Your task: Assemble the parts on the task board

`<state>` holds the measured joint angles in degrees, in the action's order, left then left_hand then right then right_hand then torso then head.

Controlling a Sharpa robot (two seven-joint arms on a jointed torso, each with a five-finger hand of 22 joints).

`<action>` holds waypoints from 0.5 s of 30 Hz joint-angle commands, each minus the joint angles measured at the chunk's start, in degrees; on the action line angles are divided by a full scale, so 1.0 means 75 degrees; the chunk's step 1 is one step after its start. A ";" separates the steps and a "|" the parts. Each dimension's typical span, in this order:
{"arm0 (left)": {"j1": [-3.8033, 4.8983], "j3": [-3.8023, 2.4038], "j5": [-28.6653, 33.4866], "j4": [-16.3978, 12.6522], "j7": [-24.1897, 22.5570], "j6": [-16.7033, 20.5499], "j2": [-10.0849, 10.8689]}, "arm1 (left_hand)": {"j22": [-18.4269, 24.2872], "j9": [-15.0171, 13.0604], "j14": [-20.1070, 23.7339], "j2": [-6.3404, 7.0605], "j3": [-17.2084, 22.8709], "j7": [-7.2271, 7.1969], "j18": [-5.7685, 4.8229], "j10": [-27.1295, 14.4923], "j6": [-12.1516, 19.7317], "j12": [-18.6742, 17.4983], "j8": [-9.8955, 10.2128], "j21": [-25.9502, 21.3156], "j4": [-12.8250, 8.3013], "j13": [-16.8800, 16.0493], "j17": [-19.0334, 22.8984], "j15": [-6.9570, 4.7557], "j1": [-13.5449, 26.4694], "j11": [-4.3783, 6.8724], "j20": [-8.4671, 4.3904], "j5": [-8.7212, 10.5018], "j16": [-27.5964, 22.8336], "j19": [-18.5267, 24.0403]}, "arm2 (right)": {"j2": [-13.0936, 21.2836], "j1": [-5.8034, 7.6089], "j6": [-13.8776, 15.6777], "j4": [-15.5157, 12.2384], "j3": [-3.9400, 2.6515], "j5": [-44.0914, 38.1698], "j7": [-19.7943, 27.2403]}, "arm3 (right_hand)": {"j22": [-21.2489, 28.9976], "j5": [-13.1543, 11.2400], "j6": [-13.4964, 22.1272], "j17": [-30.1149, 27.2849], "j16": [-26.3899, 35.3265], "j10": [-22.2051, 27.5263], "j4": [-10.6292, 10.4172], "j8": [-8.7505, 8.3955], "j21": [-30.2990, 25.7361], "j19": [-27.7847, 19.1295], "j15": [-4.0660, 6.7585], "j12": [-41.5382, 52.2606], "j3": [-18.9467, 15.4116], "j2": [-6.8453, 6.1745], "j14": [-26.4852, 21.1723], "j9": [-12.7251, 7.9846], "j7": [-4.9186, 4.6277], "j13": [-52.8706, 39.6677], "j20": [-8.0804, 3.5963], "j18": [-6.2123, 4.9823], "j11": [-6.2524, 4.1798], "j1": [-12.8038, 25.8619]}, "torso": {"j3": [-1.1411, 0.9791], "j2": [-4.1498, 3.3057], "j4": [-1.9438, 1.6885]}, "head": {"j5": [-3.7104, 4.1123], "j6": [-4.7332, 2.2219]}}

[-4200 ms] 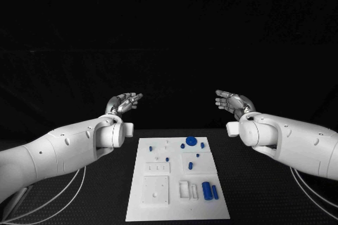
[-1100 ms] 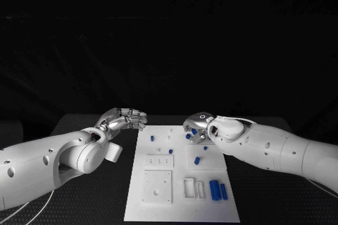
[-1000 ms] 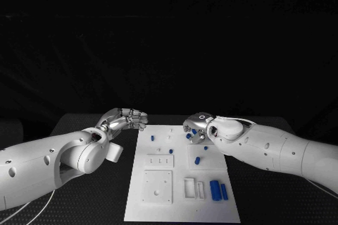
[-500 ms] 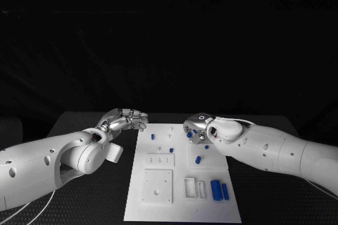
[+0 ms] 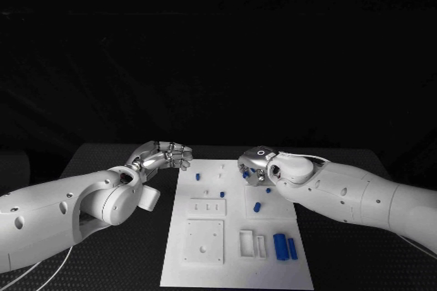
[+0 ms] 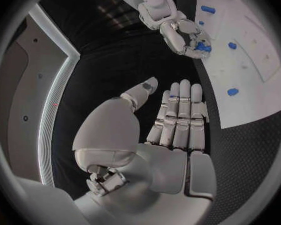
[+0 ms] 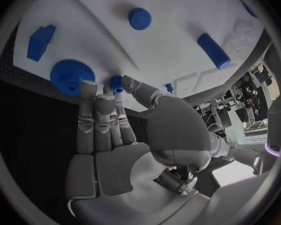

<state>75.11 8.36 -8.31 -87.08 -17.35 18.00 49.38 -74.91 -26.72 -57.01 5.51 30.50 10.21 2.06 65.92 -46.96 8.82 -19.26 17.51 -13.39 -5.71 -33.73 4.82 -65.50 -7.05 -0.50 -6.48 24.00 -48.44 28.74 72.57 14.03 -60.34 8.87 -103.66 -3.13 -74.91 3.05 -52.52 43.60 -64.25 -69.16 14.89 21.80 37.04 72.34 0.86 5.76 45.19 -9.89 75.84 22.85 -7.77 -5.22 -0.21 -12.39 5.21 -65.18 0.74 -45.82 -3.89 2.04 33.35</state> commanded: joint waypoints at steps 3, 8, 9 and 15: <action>0.0008 -0.0007 0.0029 -0.0016 -0.0068 -0.0166 -0.0012 | -0.0180 0.0008 -0.0008 0.0000 0.0030 0.0019 0.0128 -0.0010 0.0045 -0.0036 0.0030 0.0044 0.0017 0.0013 -0.0010 0.0060 0.0088 -0.0045 -0.0005 0.0025 -0.0052 0.0037 | -0.0017 -0.0017 0.0104 -0.0017 0.0010 -0.0347 -0.0237 | -0.0191 -0.0036 -0.0223 -0.0035 -0.0078 -0.0356 0.0078 0.0140 0.0126 -0.0003 0.0153 0.0131 0.0090 0.0225 -0.0018 0.0100 0.0041 -0.0103 -0.0028 -0.0348 -0.0103 0.0021 | -0.0011 -0.0038 -0.0010 | 0.0024 -0.0020; 0.0008 -0.0007 0.0029 -0.0019 -0.0070 -0.0172 -0.0015 | -0.0180 0.0008 -0.0008 0.0003 0.0030 0.0020 0.0128 -0.0011 0.0047 -0.0040 0.0032 0.0046 0.0016 0.0014 -0.0013 0.0060 0.0090 -0.0047 -0.0004 0.0027 -0.0056 0.0039 | -0.0047 -0.0017 0.0239 -0.0015 0.0010 -0.0383 -0.0288 | -0.0212 -0.0036 -0.0354 -0.0048 -0.0121 -0.0491 0.0114 0.0216 0.0282 0.0088 0.0205 0.0175 0.0078 0.0279 -0.0011 0.0162 0.0094 -0.0169 -0.0049 -0.0348 -0.0158 0.0064 | -0.0013 -0.0056 -0.0004 | 0.0007 -0.0031; 0.0008 -0.0007 0.0029 -0.0016 -0.0071 -0.0175 -0.0020 | -0.0180 0.0008 -0.0007 0.0003 0.0031 0.0020 0.0129 -0.0012 0.0048 -0.0041 0.0033 0.0046 0.0015 0.0014 -0.0013 0.0060 0.0090 -0.0048 -0.0004 0.0027 -0.0057 0.0040 | -0.0048 -0.0017 0.0271 -0.0016 0.0010 -0.0397 -0.0301 | -0.0211 -0.0036 -0.0384 -0.0052 -0.0132 -0.0520 0.0096 0.0231 0.0335 0.0103 0.0216 0.0180 0.0046 0.0297 -0.0013 0.0179 0.0101 -0.0187 -0.0050 -0.0348 -0.0168 0.0131 | -0.0014 -0.0059 -0.0004 | 0.0006 -0.0033; 0.0008 -0.0007 0.0029 -0.0005 -0.0067 -0.0186 -0.0029 | -0.0180 0.0007 -0.0006 -0.0004 0.0038 0.0019 0.0131 -0.0012 0.0044 -0.0047 0.0033 0.0049 0.0011 0.0015 -0.0018 0.0061 0.0085 -0.0050 -0.0004 0.0026 -0.0063 0.0045 | -0.0058 -0.0017 0.0570 -0.0055 0.0009 -0.0529 -0.0413 | -0.0204 -0.0036 -0.0609 -0.0068 -0.0207 -0.0746 0.0197 0.0347 0.0578 0.0083 0.0327 0.0238 -0.0044 0.0471 -0.0042 0.0290 0.0189 -0.0307 -0.0064 -0.0348 -0.0278 0.0226 | -0.0015 -0.0072 -0.0005 | -0.0017 -0.0060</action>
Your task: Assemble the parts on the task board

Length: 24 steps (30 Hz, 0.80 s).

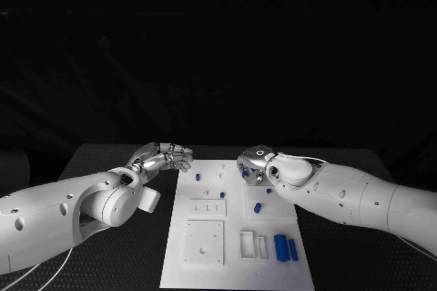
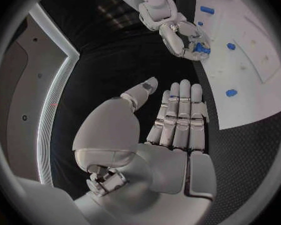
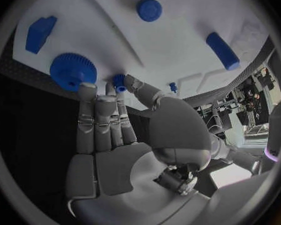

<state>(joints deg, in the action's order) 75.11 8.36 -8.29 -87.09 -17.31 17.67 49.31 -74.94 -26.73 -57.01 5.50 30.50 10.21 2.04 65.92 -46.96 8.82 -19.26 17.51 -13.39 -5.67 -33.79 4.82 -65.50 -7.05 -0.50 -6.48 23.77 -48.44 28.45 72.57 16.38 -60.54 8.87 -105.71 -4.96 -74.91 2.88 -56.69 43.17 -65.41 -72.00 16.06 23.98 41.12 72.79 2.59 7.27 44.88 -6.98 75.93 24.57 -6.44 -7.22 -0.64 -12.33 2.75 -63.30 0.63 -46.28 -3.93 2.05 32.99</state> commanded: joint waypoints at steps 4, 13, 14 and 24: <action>0.0007 -0.0006 0.0026 0.0001 -0.0075 -0.0145 -0.0031 | -0.0176 0.0007 -0.0006 -0.0004 0.0040 0.0018 0.0134 -0.0012 0.0043 -0.0049 0.0034 0.0051 0.0008 0.0009 -0.0013 0.0061 0.0084 -0.0051 -0.0003 0.0026 -0.0035 0.0047 | -0.0013 -0.0018 0.0529 -0.0130 0.0007 -0.0275 -0.0271 | -0.0208 -0.0013 -0.0131 -0.0034 -0.0073 -0.0461 0.0044 0.0081 0.0194 0.0030 0.0139 0.0043 0.0034 0.0061 -0.0079 0.0111 0.0016 -0.0106 -0.0004 -0.0356 0.0008 -0.0058 | -0.0003 -0.0018 -0.0006 | -0.0027 -0.0043; 0.0007 -0.0006 0.0026 0.0015 -0.0077 -0.0133 -0.0037 | -0.0176 0.0006 -0.0005 -0.0004 0.0043 0.0018 0.0134 -0.0012 0.0043 -0.0055 0.0036 0.0054 0.0004 0.0010 -0.0018 0.0062 0.0084 -0.0050 -0.0002 0.0026 -0.0041 0.0052 | -0.0063 0.0005 0.1094 -0.0409 -0.0056 -0.0389 -0.0621 | -0.0199 -0.0012 -0.0193 -0.0060 -0.0114 -0.0506 0.0037 0.0080 0.0387 0.0012 0.0153 0.0006 0.0108 -0.0009 -0.0080 0.0157 0.0036 -0.0162 -0.0008 -0.0356 -0.0006 -0.0085 | 0.0000 -0.0034 -0.0001 | -0.0061 -0.0161; 0.0007 -0.0006 0.0027 0.0016 -0.0078 -0.0134 -0.0044 | -0.0176 0.0006 -0.0005 -0.0004 0.0043 0.0018 0.0134 -0.0012 0.0043 -0.0055 0.0036 0.0054 0.0004 0.0010 -0.0018 0.0062 0.0084 -0.0051 -0.0001 0.0026 -0.0041 0.0052 | -0.0112 0.0014 0.1114 -0.0392 -0.0061 -0.0389 -0.0646 | -0.0198 -0.0012 -0.0198 -0.0062 -0.0117 -0.0510 0.0035 0.0079 0.0399 0.0009 0.0154 0.0003 0.0117 -0.0015 -0.0080 0.0160 0.0037 -0.0166 -0.0009 -0.0356 -0.0007 -0.0087 | 0.0000 -0.0039 0.0002 | -0.0062 -0.0176; 0.0007 -0.0007 0.0027 0.0025 -0.0089 -0.0134 -0.0109 | -0.0176 0.0005 -0.0005 -0.0007 0.0046 0.0018 0.0135 -0.0010 0.0042 -0.0060 0.0039 0.0058 0.0002 0.0011 -0.0024 0.0063 0.0087 -0.0051 0.0000 0.0025 -0.0047 0.0055 | -0.0651 0.0015 0.1137 -0.0022 -0.0066 -0.0471 -0.0817 | -0.0192 -0.0012 -0.0216 -0.0075 -0.0133 -0.0522 0.0026 0.0069 0.0455 -0.0015 0.0157 -0.0021 0.0173 -0.0056 -0.0085 0.0173 0.0043 -0.0183 -0.0014 -0.0356 -0.0009 -0.0095 | -0.0003 -0.0063 -0.0011 | -0.0074 -0.0245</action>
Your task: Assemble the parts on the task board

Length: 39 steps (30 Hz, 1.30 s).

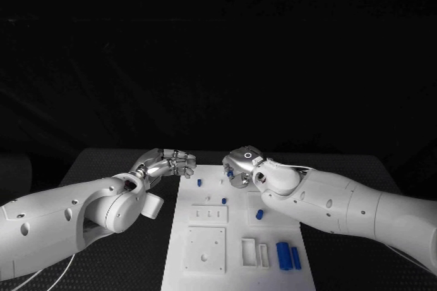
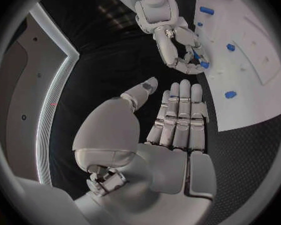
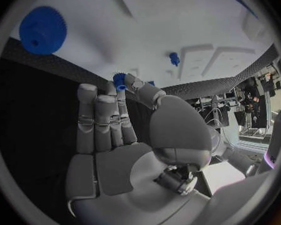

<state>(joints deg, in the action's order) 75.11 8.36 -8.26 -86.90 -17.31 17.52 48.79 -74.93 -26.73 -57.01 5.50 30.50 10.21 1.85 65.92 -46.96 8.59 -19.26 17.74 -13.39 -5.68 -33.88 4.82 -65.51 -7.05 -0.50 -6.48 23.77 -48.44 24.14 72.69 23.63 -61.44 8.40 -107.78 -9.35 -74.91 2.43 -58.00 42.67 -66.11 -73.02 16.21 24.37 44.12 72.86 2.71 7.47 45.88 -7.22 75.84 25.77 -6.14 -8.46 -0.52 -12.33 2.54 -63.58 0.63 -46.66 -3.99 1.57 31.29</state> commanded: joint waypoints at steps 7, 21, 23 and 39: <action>0.0008 -0.0008 0.0024 0.0022 -0.0095 -0.0118 -0.0121 | -0.0177 0.0005 -0.0006 -0.0010 0.0049 0.0017 0.0161 -0.0007 0.0042 -0.0031 0.0040 0.0029 0.0001 0.0012 -0.0014 0.0064 0.0087 -0.0050 0.0001 0.0024 -0.0050 0.0057 | -0.0285 0.0000 0.0127 0.0369 -0.0005 -0.0194 -0.0197 | -0.0201 0.0047 -0.0054 -0.0035 -0.0060 -0.0405 -0.0004 -0.0008 0.0224 0.0024 0.0142 -0.0087 0.0086 -0.0046 -0.0079 0.0033 0.0004 -0.0045 -0.0084 -0.0356 0.0018 -0.0049 | 0.0015 -0.0021 -0.0042 | -0.0010 -0.0028; 0.0017 -0.0009 0.0024 -0.0032 -0.0090 -0.0114 -0.0128 | -0.0177 0.0004 -0.0007 -0.0007 0.0052 0.0015 0.0163 -0.0002 0.0042 -0.0036 0.0043 0.0034 -0.0006 0.0012 -0.0021 0.0065 0.0086 -0.0049 0.0002 0.0025 -0.0057 0.0062 | -0.0476 0.0042 0.0105 0.0627 -0.0007 -0.0236 -0.0255 | -0.0199 0.0047 -0.0057 -0.0046 -0.0069 -0.0412 -0.0005 -0.0020 0.0280 0.0013 0.0142 -0.0105 0.0107 -0.0054 -0.0081 0.0042 0.0003 -0.0056 -0.0099 -0.0357 0.0018 -0.0042 | 0.0054 -0.0062 -0.0091 | -0.0016 -0.0078; 0.0019 -0.0009 0.0024 -0.0038 -0.0089 -0.0118 -0.0131 | -0.0177 0.0004 -0.0008 -0.0007 0.0052 0.0015 0.0163 -0.0001 0.0041 -0.0037 0.0043 0.0035 -0.0007 0.0012 -0.0023 0.0065 0.0087 -0.0049 0.0002 0.0025 -0.0058 0.0062 | -0.0496 0.0042 0.0089 0.0642 -0.0007 -0.0234 -0.0248 | -0.0199 0.0048 -0.0058 -0.0048 -0.0070 -0.0413 -0.0005 -0.0021 0.0289 0.0012 0.0142 -0.0107 0.0110 -0.0055 -0.0082 0.0043 0.0003 -0.0058 -0.0101 -0.0356 0.0018 -0.0041 | 0.0048 -0.0063 -0.0090 | -0.0026 -0.0082; 0.0033 -0.0010 0.0024 -0.0010 -0.0085 -0.0120 -0.0187 | -0.0177 0.0003 -0.0010 -0.0006 0.0054 0.0015 0.0163 0.0001 0.0040 -0.0043 0.0046 0.0042 -0.0009 0.0012 -0.0031 0.0066 0.0092 -0.0050 0.0004 0.0026 -0.0066 0.0065 | -0.0575 0.0041 0.0039 0.0750 -0.0006 -0.0245 -0.0230 | -0.0198 0.0048 -0.0055 -0.0064 -0.0076 -0.0414 -0.0004 -0.0038 0.0356 -0.0006 0.0140 -0.0132 0.0137 -0.0064 -0.0089 0.0054 0.0001 -0.0070 -0.0116 -0.0357 0.0020 -0.0035 | 0.0057 -0.0098 -0.0079 | -0.0102 -0.0059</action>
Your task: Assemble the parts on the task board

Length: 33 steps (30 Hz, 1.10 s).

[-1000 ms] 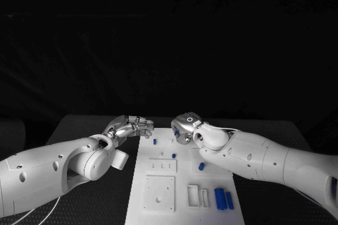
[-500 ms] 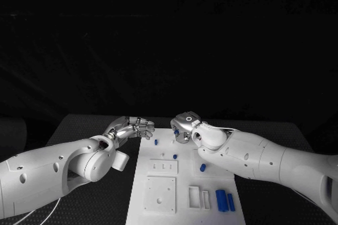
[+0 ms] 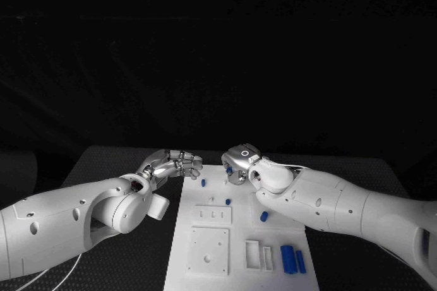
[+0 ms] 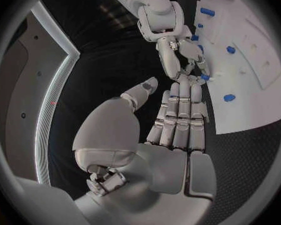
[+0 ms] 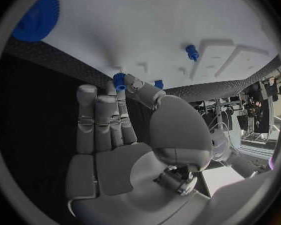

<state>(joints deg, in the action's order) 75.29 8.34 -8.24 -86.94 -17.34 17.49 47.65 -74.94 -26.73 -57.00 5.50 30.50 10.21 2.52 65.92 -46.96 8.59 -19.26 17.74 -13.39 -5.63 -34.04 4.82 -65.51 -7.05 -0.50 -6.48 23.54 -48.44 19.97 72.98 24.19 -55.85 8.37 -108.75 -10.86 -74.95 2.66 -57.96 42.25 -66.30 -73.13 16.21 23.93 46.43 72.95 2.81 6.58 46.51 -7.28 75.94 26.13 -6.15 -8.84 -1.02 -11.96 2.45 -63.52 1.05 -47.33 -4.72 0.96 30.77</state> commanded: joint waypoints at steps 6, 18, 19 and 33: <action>0.0010 -0.0007 0.0021 0.0002 -0.0078 -0.0118 -0.0052 | -0.0175 0.0003 -0.0011 -0.0006 0.0055 0.0016 0.0074 0.0003 0.0039 -0.0047 0.0047 0.0045 -0.0010 0.0007 -0.0014 0.0066 0.0094 -0.0050 0.0004 0.0026 -0.0039 0.0066 | -0.0063 0.0002 -0.0090 0.0050 -0.0002 -0.0099 -0.0003 | -0.0190 0.0017 -0.0060 -0.0014 -0.0053 -0.0403 -0.0007 0.0014 0.0069 -0.0028 0.0125 -0.0022 0.0067 -0.0062 -0.0104 0.0009 0.0000 -0.0024 -0.0053 -0.0405 0.0034 -0.0039 | -0.0001 -0.0017 0.0016 | -0.0020 0.0024; 0.0010 -0.0007 0.0021 0.0027 -0.0077 -0.0123 -0.0088 | -0.0175 0.0001 -0.0013 -0.0005 0.0057 0.0018 0.0075 0.0004 0.0038 -0.0054 0.0049 0.0050 -0.0011 0.0008 -0.0022 0.0066 0.0099 -0.0051 0.0005 0.0027 -0.0046 0.0069 | -0.0115 0.0001 -0.0111 0.0060 -0.0001 -0.0076 -0.0004 | -0.0184 0.0017 -0.0044 -0.0032 -0.0052 -0.0391 -0.0015 -0.0007 0.0105 -0.0060 0.0117 -0.0050 0.0092 -0.0076 -0.0114 0.0016 -0.0007 -0.0031 -0.0053 -0.0405 0.0042 -0.0022 | 0.0012 -0.0016 0.0005 | -0.0020 0.0065; 0.0010 -0.0007 0.0021 0.0028 -0.0077 -0.0123 -0.0091 | -0.0175 0.0001 -0.0013 -0.0005 0.0057 0.0018 0.0075 0.0004 0.0038 -0.0054 0.0050 0.0051 -0.0011 0.0008 -0.0023 0.0066 0.0100 -0.0051 0.0005 0.0027 -0.0046 0.0069 | -0.0117 0.0001 -0.0121 0.0060 -0.0001 -0.0062 -0.0002 | -0.0184 0.0017 -0.0044 -0.0033 -0.0052 -0.0391 -0.0016 -0.0008 0.0107 -0.0062 0.0117 -0.0051 0.0093 -0.0076 -0.0114 0.0017 -0.0007 -0.0032 -0.0053 -0.0405 0.0042 -0.0022 | 0.0012 -0.0018 0.0012 | -0.0024 0.0066; 0.0010 -0.0007 0.0021 0.0044 -0.0066 -0.0134 -0.0096 | -0.0175 0.0000 -0.0014 -0.0008 0.0057 0.0019 0.0075 0.0005 0.0037 -0.0061 0.0052 0.0056 -0.0007 0.0008 -0.0030 0.0067 0.0111 -0.0052 0.0006 0.0027 -0.0054 0.0072 | -0.0146 -0.0008 -0.0370 0.0120 0.0001 -0.0019 0.0018 | -0.0178 0.0017 -0.0026 -0.0053 -0.0044 -0.0376 -0.0014 -0.0027 0.0129 -0.0094 0.0110 -0.0079 0.0110 -0.0089 -0.0126 0.0024 -0.0015 -0.0038 -0.0051 -0.0405 0.0049 -0.0009 | 0.0006 -0.0032 0.0022 | -0.0022 0.0077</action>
<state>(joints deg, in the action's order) 75.30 8.34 -8.23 -86.61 -17.31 17.42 47.02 -74.93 -26.73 -57.21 5.28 30.62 10.22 2.18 65.92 -46.96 8.38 -19.26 17.95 -13.52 -5.65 -34.18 5.03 -65.28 -7.05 -0.50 -6.48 23.33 -48.44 18.92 73.03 23.05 -55.09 8.31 -108.67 -10.83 -74.93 2.60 -57.76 41.92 -66.55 -73.14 16.04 23.57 47.15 72.45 3.00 6.29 46.98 -7.74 75.76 26.26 -6.14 -9.01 -1.11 -11.93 2.44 -63.06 1.12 -47.52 -4.55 0.76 31.35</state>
